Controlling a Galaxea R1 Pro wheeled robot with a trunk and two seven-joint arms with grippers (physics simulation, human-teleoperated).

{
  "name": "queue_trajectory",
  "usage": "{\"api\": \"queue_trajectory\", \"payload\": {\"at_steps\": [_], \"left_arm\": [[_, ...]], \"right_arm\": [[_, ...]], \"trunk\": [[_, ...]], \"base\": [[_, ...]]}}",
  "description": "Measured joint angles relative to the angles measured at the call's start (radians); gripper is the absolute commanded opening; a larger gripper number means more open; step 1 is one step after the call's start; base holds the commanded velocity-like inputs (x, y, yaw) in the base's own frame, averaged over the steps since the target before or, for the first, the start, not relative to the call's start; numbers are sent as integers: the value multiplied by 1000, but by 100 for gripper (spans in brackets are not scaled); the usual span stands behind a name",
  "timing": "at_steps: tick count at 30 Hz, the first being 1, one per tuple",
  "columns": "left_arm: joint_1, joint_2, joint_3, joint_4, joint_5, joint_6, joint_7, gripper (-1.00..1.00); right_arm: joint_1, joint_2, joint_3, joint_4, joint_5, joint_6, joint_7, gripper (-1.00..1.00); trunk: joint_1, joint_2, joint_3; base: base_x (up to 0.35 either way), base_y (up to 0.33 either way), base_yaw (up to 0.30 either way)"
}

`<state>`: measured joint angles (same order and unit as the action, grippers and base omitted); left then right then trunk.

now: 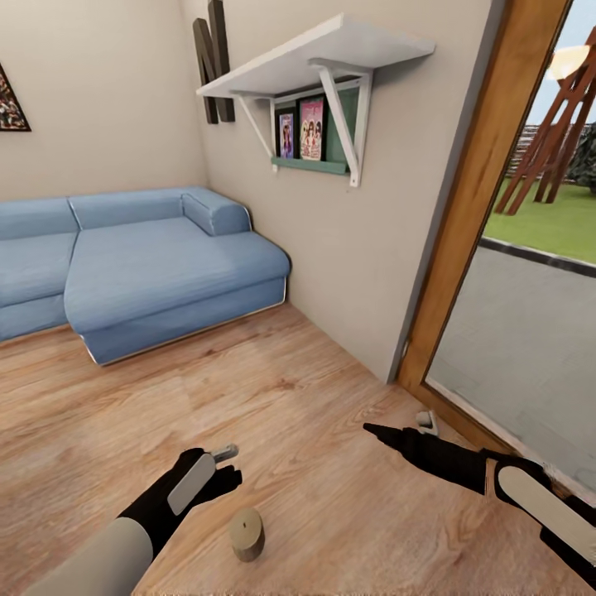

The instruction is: Place each of the two pumpkins and all three candles from the living room inside a cabinet in the living room (use any cabinet), then make sure every cabinet is closed, and position the cauldron so it is next to a table in the living room.

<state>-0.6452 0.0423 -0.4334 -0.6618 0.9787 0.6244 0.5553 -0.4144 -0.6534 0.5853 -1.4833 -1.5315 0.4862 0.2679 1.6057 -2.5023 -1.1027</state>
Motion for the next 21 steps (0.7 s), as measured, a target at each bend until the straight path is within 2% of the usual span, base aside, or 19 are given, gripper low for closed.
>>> {"api": "queue_trajectory", "payload": {"at_steps": [6, 9, 14, 21], "left_arm": [[0, -1, -4, 3, -1, -49, -1, 100], [-1, 1, -5, 3, -1, -55, -2, 100], [0, 2, -5, 0, 0, -56, -2, 100], [0, 2, -5, 0, 0, -57, -4, 100]], "right_arm": [[0, 75, 4, 4, 1, 0, -2, 100], [0, 101, 5, 8, 2, 0, -3, 100], [0, 109, 3, 8, 58, 1, -2, 100], [0, 110, 0, 5, 70, 3, -2, 100]], "trunk": [[3, -1, -23], [4, -2, -35], [6, -3, -54], [9, -5, -81]], "base": [[0, 0, 0], [0, 0, 0], [0, 0, 0], [0, 0, 0]]}}
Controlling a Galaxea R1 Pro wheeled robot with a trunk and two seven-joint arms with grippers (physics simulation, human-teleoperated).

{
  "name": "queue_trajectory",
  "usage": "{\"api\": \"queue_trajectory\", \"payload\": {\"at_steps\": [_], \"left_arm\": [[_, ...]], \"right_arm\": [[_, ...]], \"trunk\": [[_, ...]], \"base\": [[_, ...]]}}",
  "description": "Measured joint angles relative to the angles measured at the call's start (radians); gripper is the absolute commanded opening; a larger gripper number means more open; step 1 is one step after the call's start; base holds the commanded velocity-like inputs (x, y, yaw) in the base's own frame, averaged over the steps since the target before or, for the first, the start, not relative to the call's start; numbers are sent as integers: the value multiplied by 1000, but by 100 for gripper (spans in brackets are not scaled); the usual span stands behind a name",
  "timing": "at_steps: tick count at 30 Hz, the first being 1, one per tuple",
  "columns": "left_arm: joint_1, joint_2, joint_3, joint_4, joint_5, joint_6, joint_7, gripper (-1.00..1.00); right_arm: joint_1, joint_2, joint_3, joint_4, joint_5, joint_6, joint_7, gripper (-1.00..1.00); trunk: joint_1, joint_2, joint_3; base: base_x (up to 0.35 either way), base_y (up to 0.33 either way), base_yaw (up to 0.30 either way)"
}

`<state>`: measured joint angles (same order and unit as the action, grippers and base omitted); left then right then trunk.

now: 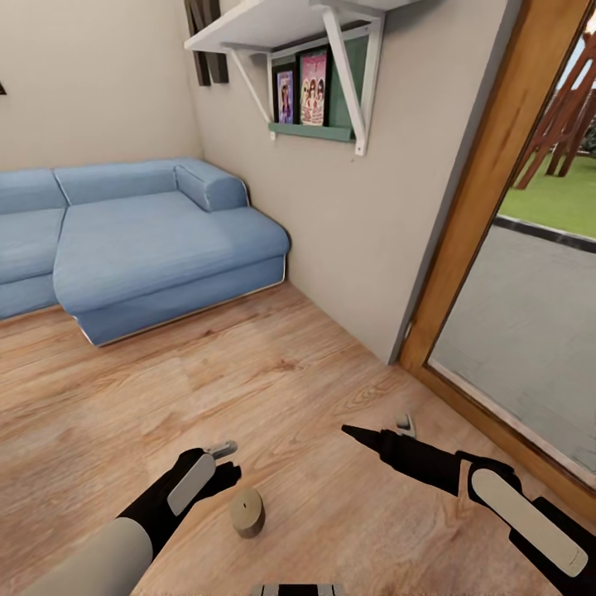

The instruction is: Place each of the two pumpkins and all three candles from the living room inside a cabinet in the living room (use any cabinet), then make sure every cabinet is closed, and position the cauldron so it is next to a table in the living room.

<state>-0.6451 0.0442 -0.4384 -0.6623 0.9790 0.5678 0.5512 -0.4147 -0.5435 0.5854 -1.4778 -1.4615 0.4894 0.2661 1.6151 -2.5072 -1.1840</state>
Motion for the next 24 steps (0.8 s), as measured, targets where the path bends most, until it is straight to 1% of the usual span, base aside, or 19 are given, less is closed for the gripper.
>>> {"api": "queue_trajectory", "payload": {"at_steps": [1, 4, 7, 17, 19, 22, 24], "left_arm": [[0, -1, 0, 0, 0, 0, -2, 100], [0, -3, 0, 1, -1, 0, -6, 100], [0, -2, 0, 1, 0, 0, -11, 100], [0, -4, 0, -4, 3, 0, -20, 100], [0, -4, -1, -4, 3, 0, -39, 100], [0, -3, -4, 2, 1, 0, -109, 100], [0, -3, -6, 5, -1, 0, -130, 100]], "right_arm": [[0, 1, 1, 4, 0, -1, -1, 100], [0, 17, 1, 48, 2, -3, 0, 100], [0, 27, 2, 64, 2, -3, 0, 100], [0, 30, -2, 68, 2, -3, 5, 100], [0, 30, -2, 62, 2, -3, 7, 100], [0, 30, -2, 63, 2, -3, 7, 100], [0, 30, -1, 64, 2, -3, 8, 100]], "trunk": [[0, 0, -4], [2, -1, -15], [3, -2, -27], [8, -4, -66], [9, -4, -74], [10, -5, -85], [11, -6, -93]], "base": [[0, 0, 0], [0, 0, 0], [0, 0, 0], [0, 0, 0], [0, 0, 0], [0, 0, 0], [0, 0, 0]]}}
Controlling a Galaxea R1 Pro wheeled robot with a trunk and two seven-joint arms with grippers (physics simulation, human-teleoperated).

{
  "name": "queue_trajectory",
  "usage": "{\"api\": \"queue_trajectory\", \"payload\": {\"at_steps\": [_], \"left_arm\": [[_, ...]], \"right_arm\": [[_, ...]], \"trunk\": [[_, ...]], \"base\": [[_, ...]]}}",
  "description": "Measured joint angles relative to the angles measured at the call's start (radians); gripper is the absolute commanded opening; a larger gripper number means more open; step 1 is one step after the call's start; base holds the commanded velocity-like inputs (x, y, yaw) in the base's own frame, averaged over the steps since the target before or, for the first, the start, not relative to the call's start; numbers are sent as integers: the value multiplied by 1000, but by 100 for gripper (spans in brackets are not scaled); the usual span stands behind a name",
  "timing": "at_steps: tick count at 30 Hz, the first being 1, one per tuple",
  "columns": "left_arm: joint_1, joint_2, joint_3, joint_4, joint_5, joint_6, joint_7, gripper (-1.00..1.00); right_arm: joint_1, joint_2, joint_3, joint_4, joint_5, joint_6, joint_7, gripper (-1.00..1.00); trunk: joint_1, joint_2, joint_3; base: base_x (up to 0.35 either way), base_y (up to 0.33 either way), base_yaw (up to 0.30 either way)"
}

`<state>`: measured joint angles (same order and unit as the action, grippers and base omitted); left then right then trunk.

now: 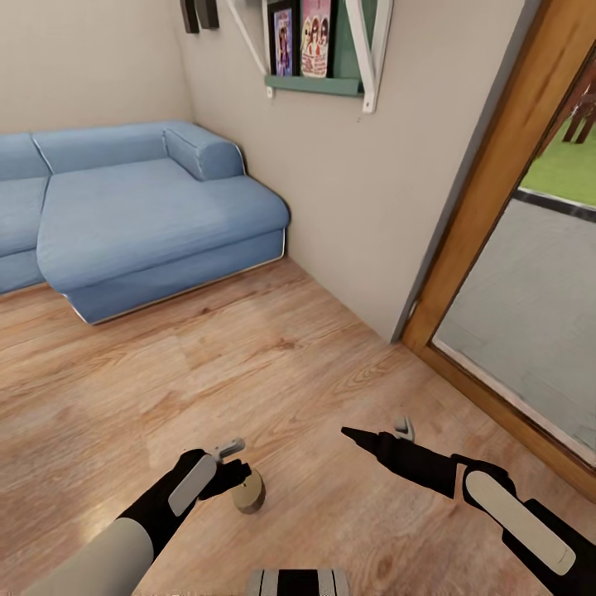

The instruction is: Place each of the two pumpkins and all three candles from the living room inside a cabinet in the living room (use any cabinet), then make sure every cabinet is closed, and position the cauldron so it is next to a table in the living room.

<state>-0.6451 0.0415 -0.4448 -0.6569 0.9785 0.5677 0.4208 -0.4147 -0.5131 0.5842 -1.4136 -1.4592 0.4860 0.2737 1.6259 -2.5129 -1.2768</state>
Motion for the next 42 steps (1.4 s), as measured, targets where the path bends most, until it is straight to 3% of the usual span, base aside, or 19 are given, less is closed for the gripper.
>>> {"api": "queue_trajectory", "payload": {"at_steps": [17, 42], "left_arm": [[0, 0, 0, 2, -1, 0, -15, 100], [0, 0, -1, -2, -1, 0, -15, 100]], "right_arm": [[0, 0, 2, -2, 0, 0, 0, 100], [0, 0, 2, -4, 0, 0, 0, 100]], "trunk": [[8, -4, -66], [7, -4, -66]], "base": [[0, 0, 0], [81, 0, 0]]}}
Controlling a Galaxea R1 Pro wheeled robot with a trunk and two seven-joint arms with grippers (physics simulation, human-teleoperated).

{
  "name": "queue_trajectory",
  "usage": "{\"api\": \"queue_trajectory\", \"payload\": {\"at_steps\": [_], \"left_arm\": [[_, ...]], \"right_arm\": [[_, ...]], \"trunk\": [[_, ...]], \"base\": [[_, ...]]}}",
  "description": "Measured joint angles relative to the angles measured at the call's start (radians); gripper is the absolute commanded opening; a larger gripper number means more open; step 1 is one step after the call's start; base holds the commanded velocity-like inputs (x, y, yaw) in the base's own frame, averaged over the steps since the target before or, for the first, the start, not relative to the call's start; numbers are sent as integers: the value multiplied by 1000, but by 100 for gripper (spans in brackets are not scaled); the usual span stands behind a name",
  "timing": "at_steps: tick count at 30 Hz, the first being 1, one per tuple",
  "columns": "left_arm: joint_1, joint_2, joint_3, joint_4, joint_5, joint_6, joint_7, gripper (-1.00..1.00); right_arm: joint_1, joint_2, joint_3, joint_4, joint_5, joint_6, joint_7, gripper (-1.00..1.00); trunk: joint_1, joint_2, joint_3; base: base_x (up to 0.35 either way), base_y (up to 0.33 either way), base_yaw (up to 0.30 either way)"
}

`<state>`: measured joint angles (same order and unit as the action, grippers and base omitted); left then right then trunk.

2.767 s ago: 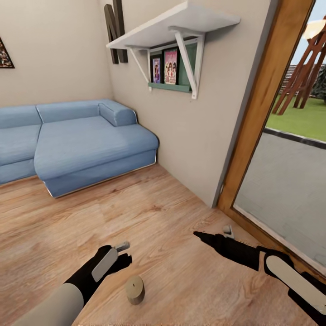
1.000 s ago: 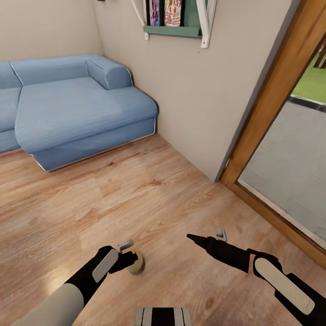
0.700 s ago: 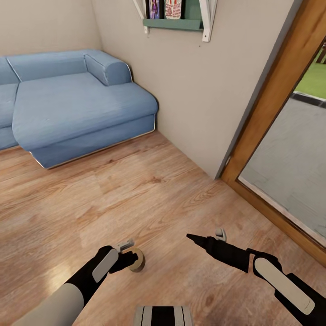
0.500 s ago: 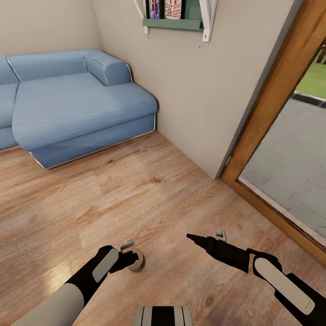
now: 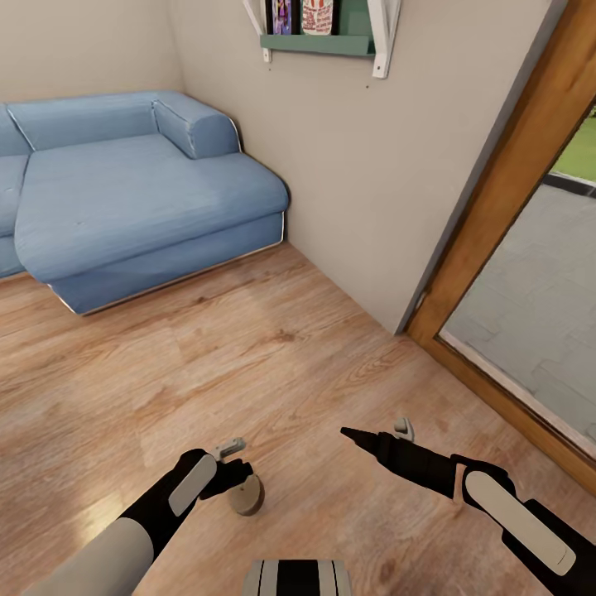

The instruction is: Place each of the two pumpkins and all three candles from the living room inside a cabinet in the living room (use any cabinet), then make sure every cabinet is closed, and position the cauldron so it is next to a table in the living room.

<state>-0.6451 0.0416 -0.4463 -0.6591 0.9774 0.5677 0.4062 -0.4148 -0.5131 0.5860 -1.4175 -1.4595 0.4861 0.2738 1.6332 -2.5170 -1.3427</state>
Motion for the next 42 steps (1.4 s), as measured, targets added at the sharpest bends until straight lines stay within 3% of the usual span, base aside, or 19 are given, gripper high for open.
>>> {"api": "queue_trajectory", "payload": {"at_steps": [12, 20, 25, 28, 35, 42], "left_arm": [[0, 1, 0, -1, 0, 0, 0, 100], [0, 2, 0, -4, 1, 0, 0, 100], [0, 2, 0, -6, 0, 0, 0, 100], [0, 2, 1, -7, 0, 0, 0, 100], [0, 2, 1, -8, 1, 0, 0, 100], [0, 2, 1, -8, 2, 0, 0, 100]], "right_arm": [[0, -1, 0, -3, 0, 0, 0, 100], [0, -2, -1, -11, 0, 0, 1, 100], [0, -5, 1, -107, -1, 2, 4, 100], [0, -6, 2, -128, -2, 5, 43, 100], [0, -5, 2, -133, -3, 110, 97, 100], [0, -5, 3, -133, -6, 129, 108, 100]], "trunk": [[0, 0, 0], [4, -2, -31], [6, -3, -50], [7, -3, -54], [7, -3, -54], [8, -4, -70]], "base": [[40, 0, 0], [0, 0, 0], [0, 0, 0], [0, 0, 0], [0, 0, 0], [0, 0, 0]]}}
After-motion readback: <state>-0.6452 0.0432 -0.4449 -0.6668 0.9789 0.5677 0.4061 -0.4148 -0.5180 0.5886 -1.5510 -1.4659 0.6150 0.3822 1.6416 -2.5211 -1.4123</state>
